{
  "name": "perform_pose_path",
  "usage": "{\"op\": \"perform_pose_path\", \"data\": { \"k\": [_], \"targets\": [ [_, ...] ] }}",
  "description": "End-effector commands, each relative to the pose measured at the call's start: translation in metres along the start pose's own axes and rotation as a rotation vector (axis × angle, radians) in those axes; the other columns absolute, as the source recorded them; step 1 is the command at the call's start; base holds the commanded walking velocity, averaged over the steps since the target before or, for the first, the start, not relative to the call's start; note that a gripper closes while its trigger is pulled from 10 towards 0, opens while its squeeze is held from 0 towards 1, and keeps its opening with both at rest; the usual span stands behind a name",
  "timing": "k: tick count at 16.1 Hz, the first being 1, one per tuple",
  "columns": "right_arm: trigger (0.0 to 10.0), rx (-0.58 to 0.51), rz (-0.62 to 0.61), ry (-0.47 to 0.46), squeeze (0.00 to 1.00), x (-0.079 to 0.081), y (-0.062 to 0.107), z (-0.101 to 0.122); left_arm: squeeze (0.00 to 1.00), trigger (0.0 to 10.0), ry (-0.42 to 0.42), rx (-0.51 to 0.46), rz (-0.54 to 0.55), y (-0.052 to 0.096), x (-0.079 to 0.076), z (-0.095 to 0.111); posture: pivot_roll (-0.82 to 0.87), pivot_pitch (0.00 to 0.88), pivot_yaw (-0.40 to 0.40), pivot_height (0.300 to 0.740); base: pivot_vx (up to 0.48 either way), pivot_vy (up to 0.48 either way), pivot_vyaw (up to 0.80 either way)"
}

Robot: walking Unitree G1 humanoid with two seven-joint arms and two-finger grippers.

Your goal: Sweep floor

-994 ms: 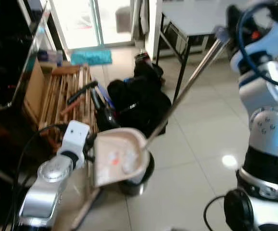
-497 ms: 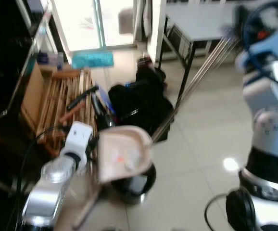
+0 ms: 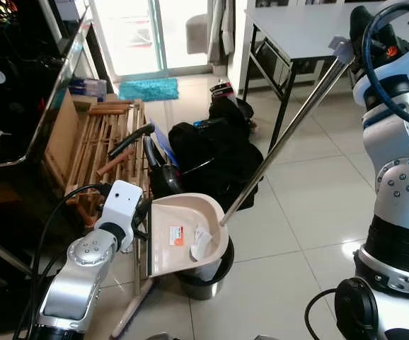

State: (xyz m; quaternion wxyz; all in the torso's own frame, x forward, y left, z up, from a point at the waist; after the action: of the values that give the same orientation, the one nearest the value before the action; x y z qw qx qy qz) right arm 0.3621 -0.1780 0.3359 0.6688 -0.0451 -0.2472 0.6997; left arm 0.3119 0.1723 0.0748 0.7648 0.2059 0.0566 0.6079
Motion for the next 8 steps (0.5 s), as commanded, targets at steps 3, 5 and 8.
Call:
{"op": "perform_pose_path", "data": {
  "k": [3,5,8],
  "targets": [
    [10.0,-0.078,0.013,0.011,0.0,0.005,-0.001,0.016,0.0,10.0,-0.025,-0.027,0.021,-0.004,0.003,0.01,-0.1,0.039,0.033,0.74,0.0,0.0,0.0],
    [10.0,-0.089,0.022,0.026,0.0,0.007,-0.002,0.015,0.0,10.0,-0.023,-0.027,0.02,-0.004,0.003,0.01,-0.11,0.038,0.033,0.74,0.0,0.0,0.0],
    [10.0,-0.157,0.11,0.149,0.0,0.023,-0.002,0.018,0.0,10.0,-0.022,-0.024,0.021,-0.005,0.001,0.01,-0.1,0.041,0.022,0.74,0.0,0.0,0.0]
  ]
}}
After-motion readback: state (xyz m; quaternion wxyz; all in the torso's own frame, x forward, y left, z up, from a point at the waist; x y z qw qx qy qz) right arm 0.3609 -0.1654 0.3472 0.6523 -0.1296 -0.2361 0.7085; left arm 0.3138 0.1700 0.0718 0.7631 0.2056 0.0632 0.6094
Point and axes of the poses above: a point about 5 cm out from each wrist's last joint towards the gripper, its own y axis pointing back from the gripper into the wrist, its own z axis along the axis of the wrist's last joint, x = y × z, the point moved 5 cm from there along -y, pointing out of the wrist towards the gripper, and after that the axes turned 3 degrees about y, right-handed, at the moved point
